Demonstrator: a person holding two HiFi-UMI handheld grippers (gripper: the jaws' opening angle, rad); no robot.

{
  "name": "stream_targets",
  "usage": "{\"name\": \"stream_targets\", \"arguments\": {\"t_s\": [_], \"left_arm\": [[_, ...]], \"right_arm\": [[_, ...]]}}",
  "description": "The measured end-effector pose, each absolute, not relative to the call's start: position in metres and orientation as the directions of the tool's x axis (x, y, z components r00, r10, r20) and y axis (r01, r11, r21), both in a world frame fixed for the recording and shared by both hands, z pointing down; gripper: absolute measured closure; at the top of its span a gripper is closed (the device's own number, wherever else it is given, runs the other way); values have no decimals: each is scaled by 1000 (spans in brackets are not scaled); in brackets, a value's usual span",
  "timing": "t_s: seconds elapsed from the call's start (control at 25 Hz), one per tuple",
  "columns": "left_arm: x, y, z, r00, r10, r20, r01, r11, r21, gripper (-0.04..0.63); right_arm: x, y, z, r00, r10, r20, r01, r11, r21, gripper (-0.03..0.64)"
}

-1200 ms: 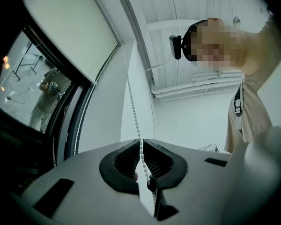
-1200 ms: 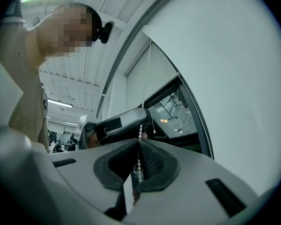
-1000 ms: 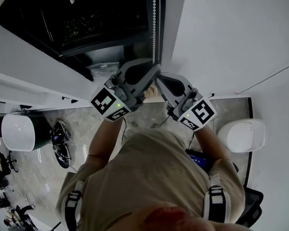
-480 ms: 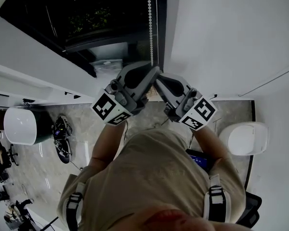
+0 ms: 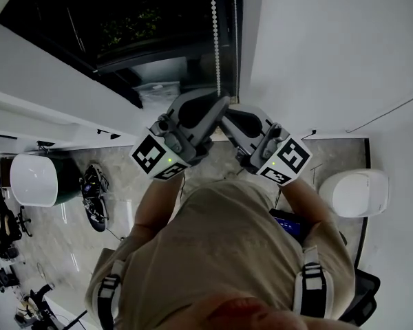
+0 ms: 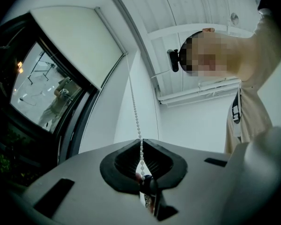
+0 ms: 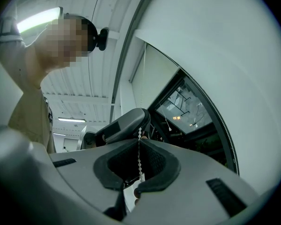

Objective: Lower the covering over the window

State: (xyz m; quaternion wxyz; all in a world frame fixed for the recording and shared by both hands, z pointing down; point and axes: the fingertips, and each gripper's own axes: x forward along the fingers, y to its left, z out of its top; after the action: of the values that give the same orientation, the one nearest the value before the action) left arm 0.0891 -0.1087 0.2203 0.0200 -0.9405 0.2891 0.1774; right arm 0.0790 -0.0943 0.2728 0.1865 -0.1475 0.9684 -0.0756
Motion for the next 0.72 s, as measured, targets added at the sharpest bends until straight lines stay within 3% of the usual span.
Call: {"name": "stream_targets", "arguments": {"t_s": [0.72], "left_arm": [[24, -90, 222, 843, -408, -349, -404, -911, 90, 569]], "right_arm": [[13, -74, 270, -831, -462, -309, -424, 887, -185, 601]]}}
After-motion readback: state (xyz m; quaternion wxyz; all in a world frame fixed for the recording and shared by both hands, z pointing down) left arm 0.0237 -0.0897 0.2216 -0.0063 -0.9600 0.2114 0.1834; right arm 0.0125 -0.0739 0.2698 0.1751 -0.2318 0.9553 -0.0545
